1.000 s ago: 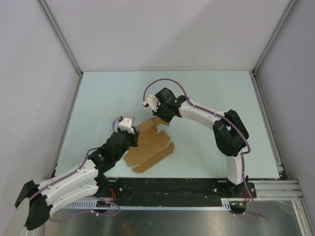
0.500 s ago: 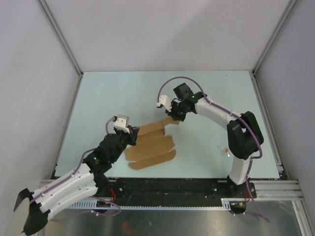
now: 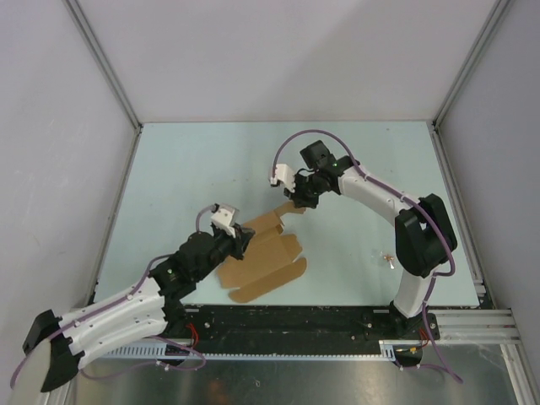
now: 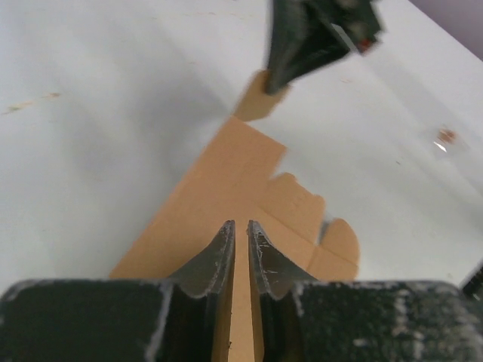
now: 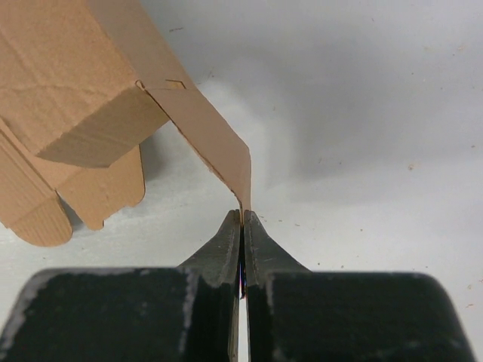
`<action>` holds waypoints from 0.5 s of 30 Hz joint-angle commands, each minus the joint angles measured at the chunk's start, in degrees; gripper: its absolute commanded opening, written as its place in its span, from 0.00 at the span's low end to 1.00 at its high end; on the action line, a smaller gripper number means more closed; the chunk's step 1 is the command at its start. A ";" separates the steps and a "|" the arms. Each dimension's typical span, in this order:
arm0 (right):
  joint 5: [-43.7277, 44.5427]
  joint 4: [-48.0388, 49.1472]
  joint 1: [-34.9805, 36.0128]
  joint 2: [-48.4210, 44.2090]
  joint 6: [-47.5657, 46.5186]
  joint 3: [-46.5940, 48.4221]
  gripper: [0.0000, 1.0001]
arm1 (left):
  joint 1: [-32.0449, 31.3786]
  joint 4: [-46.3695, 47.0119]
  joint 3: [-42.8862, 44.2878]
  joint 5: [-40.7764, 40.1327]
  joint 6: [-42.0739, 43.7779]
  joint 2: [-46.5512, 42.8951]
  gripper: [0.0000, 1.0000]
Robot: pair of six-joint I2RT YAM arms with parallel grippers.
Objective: Fold the paper box
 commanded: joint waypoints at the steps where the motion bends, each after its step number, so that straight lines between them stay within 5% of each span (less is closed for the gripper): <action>1: -0.02 2.88 0.36 -0.96 5.23 0.34 0.00 | -8.65 3.48 -0.52 -0.72 -0.97 -0.72 0.16; 9: 5.69 2.19 1.42 -0.69 15.44 0.25 0.00 | -15.18 11.73 -4.21 -5.39 -3.52 1.64 0.15; 15: 9.82 2.53 2.39 -0.78 19.40 0.25 0.00 | -18.33 21.75 -1.14 -6.17 -2.81 17.46 0.10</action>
